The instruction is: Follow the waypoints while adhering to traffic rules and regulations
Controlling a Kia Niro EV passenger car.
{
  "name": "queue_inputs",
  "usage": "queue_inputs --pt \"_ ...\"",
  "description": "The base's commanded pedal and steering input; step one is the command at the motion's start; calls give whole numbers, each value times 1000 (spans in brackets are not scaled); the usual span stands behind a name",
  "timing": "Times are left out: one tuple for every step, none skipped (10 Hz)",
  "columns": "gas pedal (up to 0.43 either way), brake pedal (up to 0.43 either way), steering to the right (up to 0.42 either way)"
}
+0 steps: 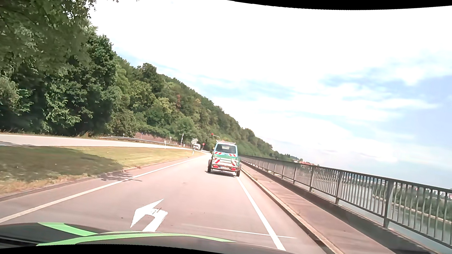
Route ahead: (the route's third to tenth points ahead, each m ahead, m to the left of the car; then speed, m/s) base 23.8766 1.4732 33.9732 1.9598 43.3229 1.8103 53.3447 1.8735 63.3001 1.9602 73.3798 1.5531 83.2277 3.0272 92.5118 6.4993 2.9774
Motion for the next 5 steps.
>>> queue_inputs --pt "268 0 -11" --pt "268 0 -10" --pt "268 0 -10" --pt "228 0 -10" --pt "177 0 -10"
